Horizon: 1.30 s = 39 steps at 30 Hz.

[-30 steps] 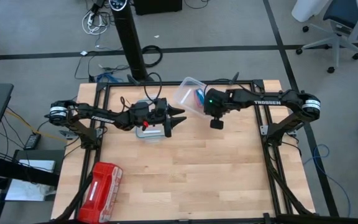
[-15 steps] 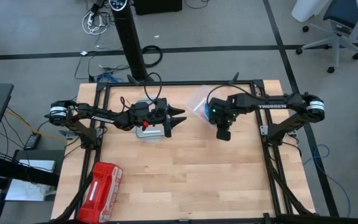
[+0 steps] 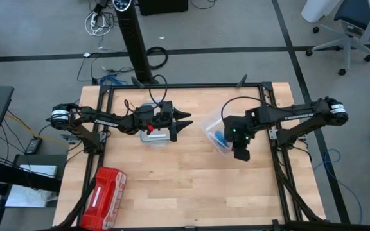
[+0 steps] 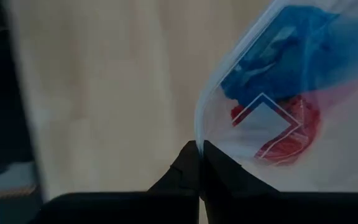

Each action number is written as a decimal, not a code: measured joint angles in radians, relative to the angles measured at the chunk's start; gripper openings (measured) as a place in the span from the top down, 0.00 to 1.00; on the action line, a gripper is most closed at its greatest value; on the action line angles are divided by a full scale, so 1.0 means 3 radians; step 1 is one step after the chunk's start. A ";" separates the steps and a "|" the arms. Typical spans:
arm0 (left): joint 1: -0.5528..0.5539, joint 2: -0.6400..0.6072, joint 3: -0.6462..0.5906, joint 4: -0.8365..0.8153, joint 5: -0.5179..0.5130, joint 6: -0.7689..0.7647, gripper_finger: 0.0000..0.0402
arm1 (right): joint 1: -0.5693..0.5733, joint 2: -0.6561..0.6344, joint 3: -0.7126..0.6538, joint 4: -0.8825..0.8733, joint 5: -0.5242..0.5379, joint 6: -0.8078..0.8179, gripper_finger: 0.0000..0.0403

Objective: Roll bandage
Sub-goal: Put the transparent zip bag into the transparent container

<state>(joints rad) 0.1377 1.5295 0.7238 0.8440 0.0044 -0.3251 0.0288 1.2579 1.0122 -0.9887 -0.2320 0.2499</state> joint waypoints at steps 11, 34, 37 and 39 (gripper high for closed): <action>-0.0001 0.0000 0.0000 0.0000 0.0006 -0.0005 0.52 | 0.0380 -0.0061 0.0238 -0.0255 0.0477 -0.0130 1.00; -0.0001 0.0001 -0.0001 -0.0008 0.0091 -0.0006 0.52 | 0.0327 -0.0056 0.0248 0.0186 0.2660 -0.2188 1.00; -0.0001 0.0001 0.0000 -0.0008 0.0092 -0.0007 0.52 | 0.0325 -0.0056 0.0098 0.0508 0.2891 -0.2168 1.00; -0.0001 0.0001 0.0000 -0.0008 0.0092 -0.0007 0.52 | 0.0325 -0.0056 -0.0047 0.0690 0.3030 -0.2258 1.00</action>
<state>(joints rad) 0.1375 1.5299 0.7237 0.8417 0.0320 -0.3271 0.1265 1.2411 0.9980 -0.7816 0.6769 -0.4274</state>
